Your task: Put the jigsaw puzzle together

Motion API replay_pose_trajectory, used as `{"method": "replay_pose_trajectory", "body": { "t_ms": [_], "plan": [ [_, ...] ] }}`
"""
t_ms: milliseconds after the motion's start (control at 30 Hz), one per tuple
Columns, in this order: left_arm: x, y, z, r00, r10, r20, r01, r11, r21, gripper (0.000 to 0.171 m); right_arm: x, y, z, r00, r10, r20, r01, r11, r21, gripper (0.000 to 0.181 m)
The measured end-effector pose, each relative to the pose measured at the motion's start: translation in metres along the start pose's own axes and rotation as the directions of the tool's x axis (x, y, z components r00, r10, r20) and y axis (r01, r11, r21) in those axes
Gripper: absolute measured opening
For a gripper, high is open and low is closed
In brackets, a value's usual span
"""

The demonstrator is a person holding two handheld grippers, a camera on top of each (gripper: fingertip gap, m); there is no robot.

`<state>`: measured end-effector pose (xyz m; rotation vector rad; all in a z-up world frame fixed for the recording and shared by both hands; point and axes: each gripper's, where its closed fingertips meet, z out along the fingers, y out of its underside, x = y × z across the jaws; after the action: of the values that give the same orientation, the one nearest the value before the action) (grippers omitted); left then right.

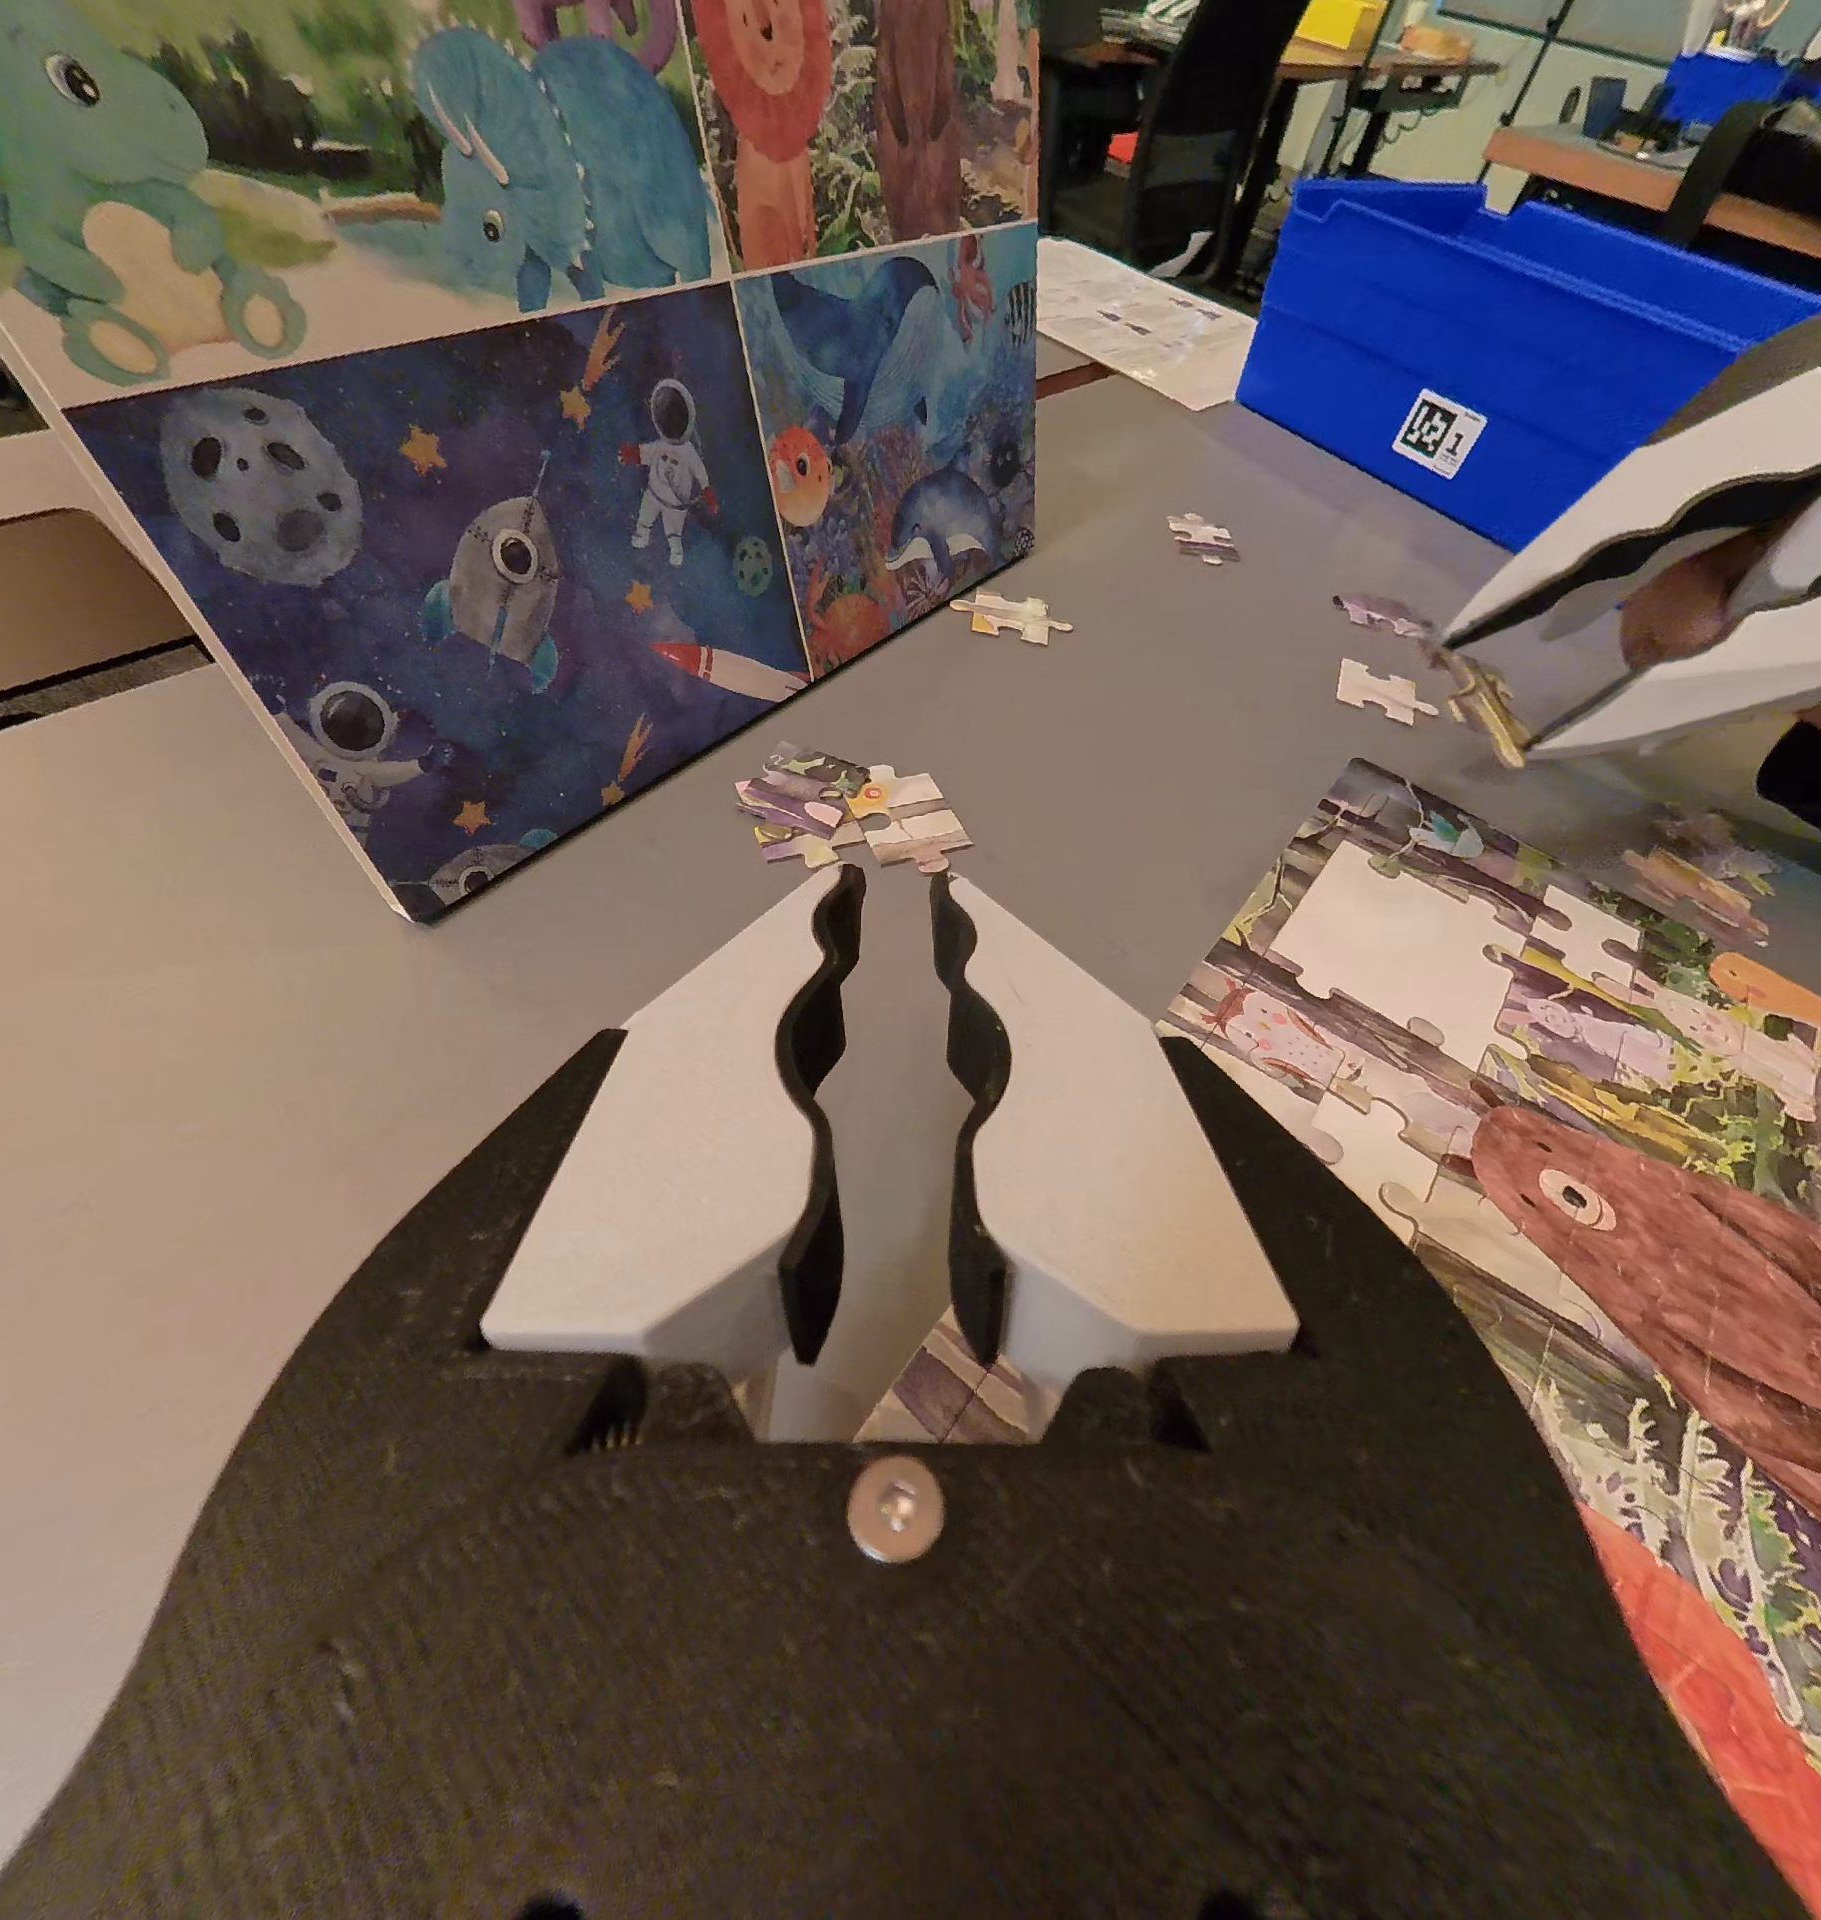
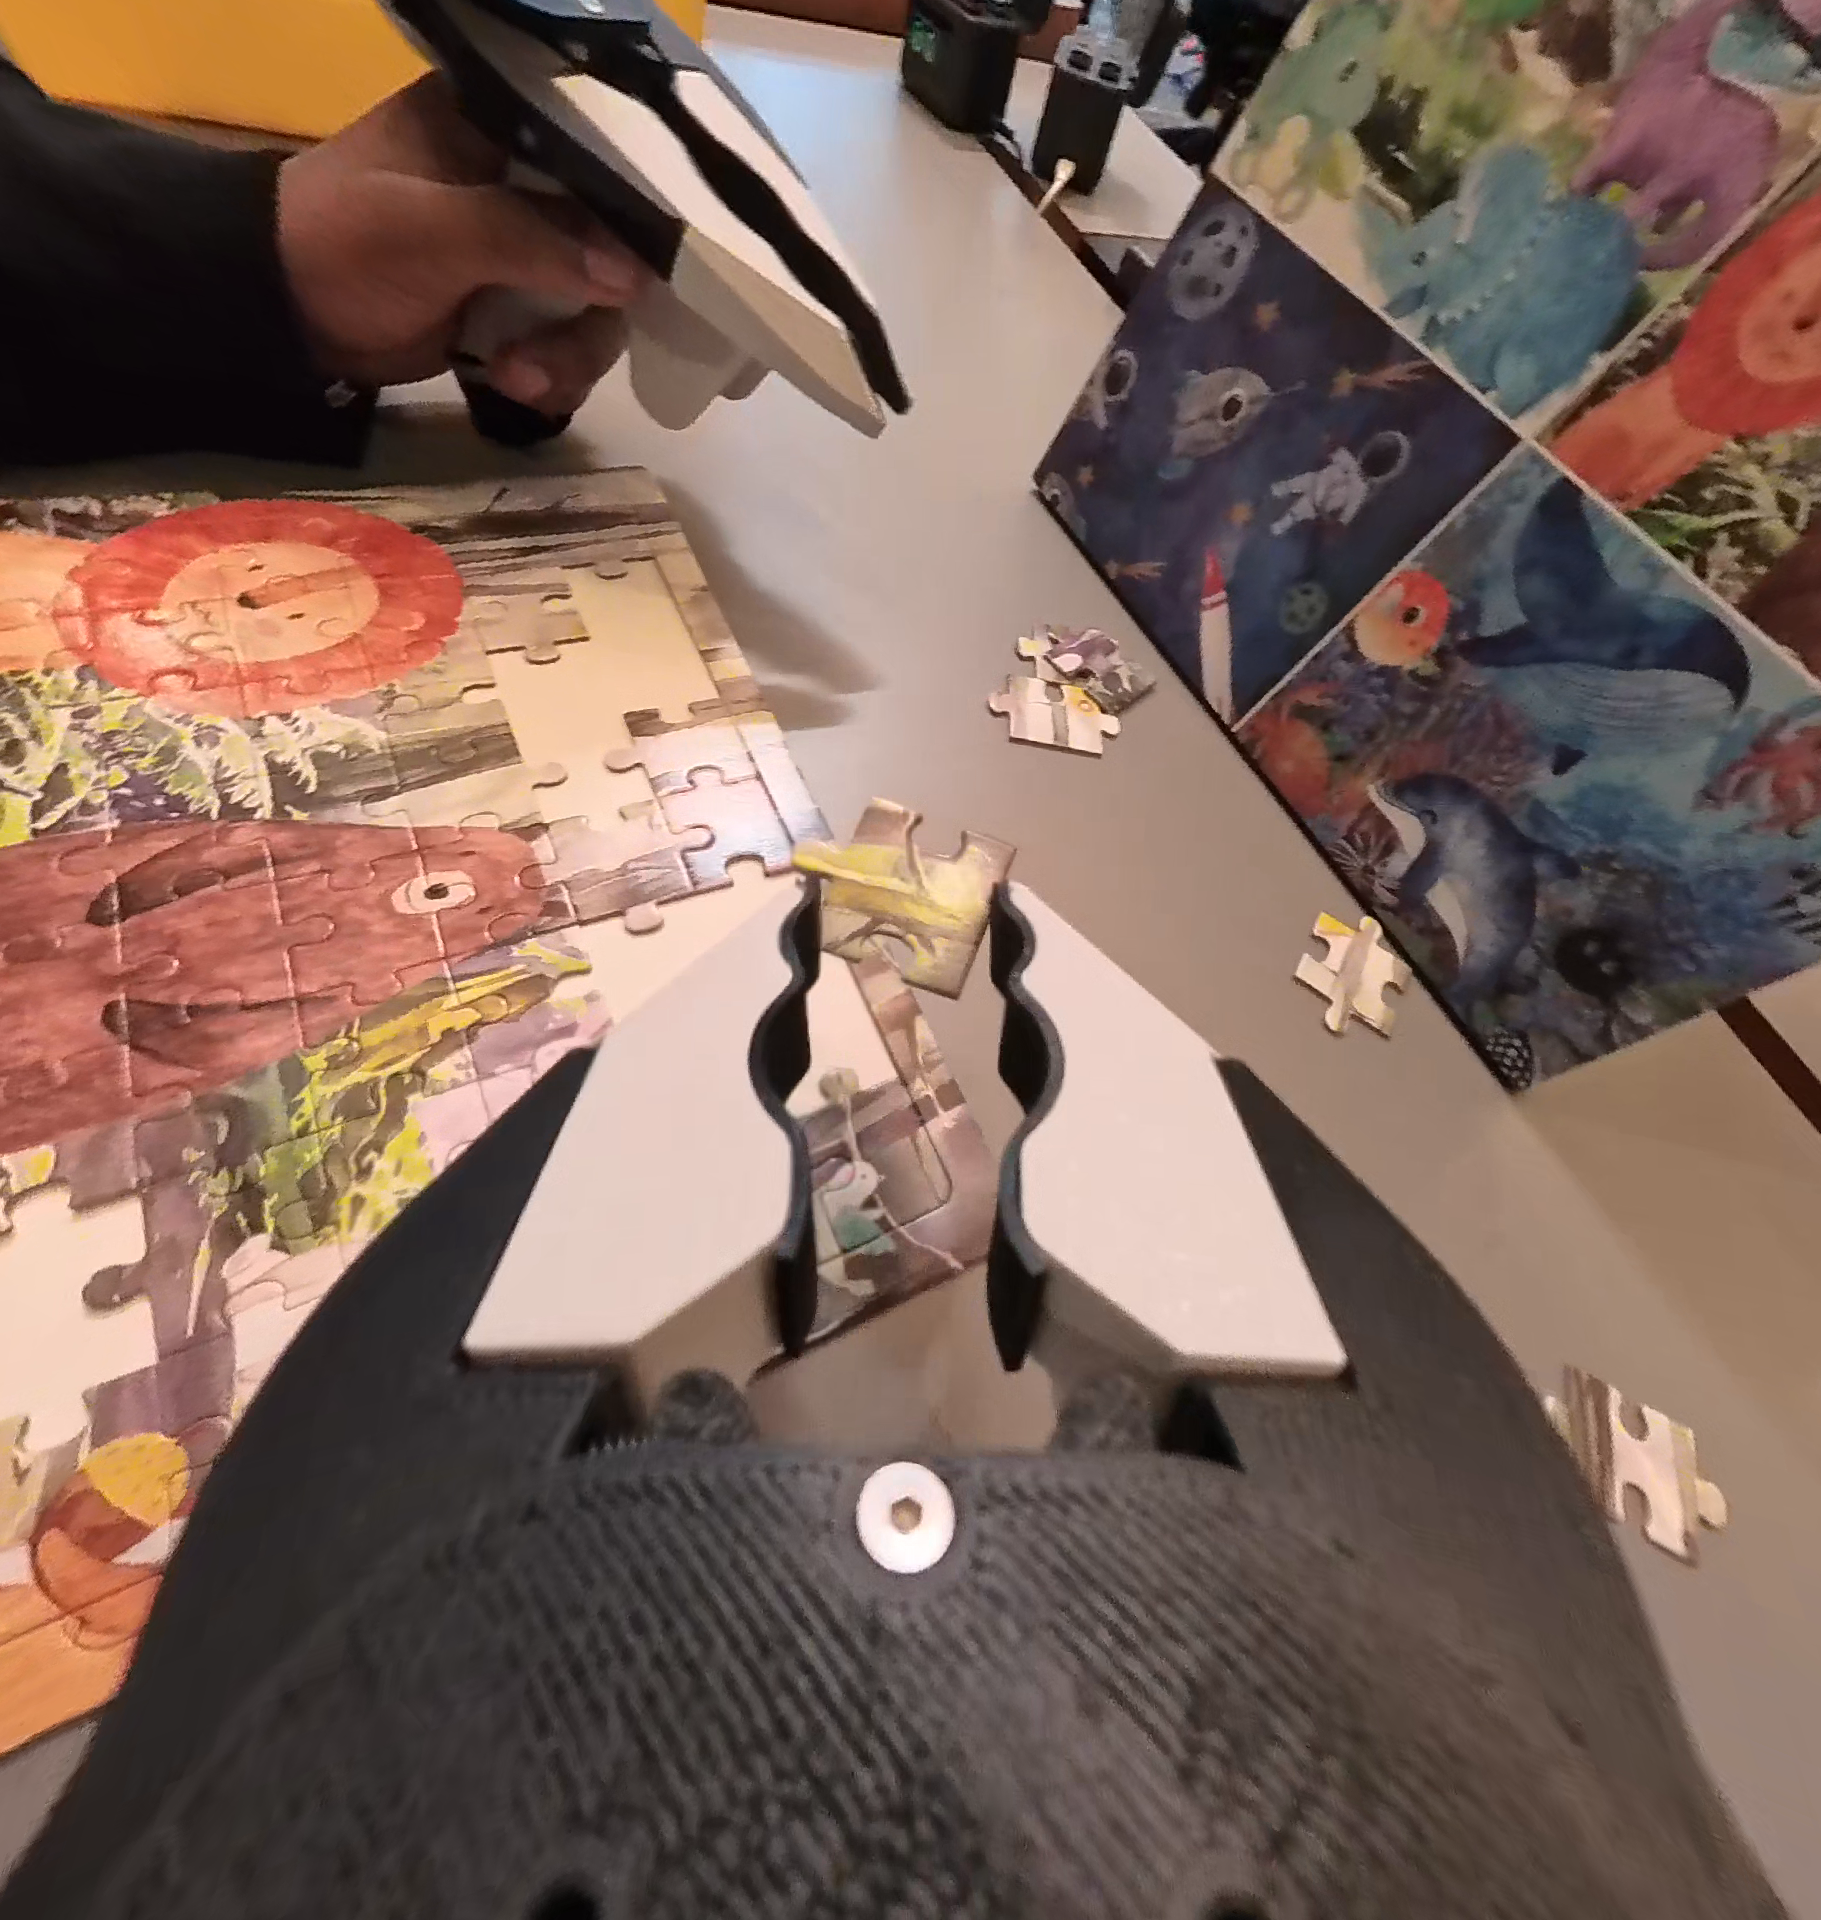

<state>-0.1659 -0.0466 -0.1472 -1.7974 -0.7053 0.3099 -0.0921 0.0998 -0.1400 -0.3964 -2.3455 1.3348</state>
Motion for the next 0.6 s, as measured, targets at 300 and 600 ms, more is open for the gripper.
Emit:
{"method": "replay_pose_trajectory", "body": {
  "t_ms": [300,600],
  "plan": [
    [0.000,0.000,0.000,1.000,0.000,0.000,0.000,1.000,0.001,0.011,-0.010,-0.001,-0.002,0.998,-0.051,0.044,0.051,0.999,-0.003,0.031],
    [0.000,0.000,0.000,1.000,0.004,0.001,-0.004,1.000,0.002,0.010,-0.020,-0.005,-0.007,0.993,-0.081,0.082,0.081,0.997,0.003,0.031]
  ]
}}
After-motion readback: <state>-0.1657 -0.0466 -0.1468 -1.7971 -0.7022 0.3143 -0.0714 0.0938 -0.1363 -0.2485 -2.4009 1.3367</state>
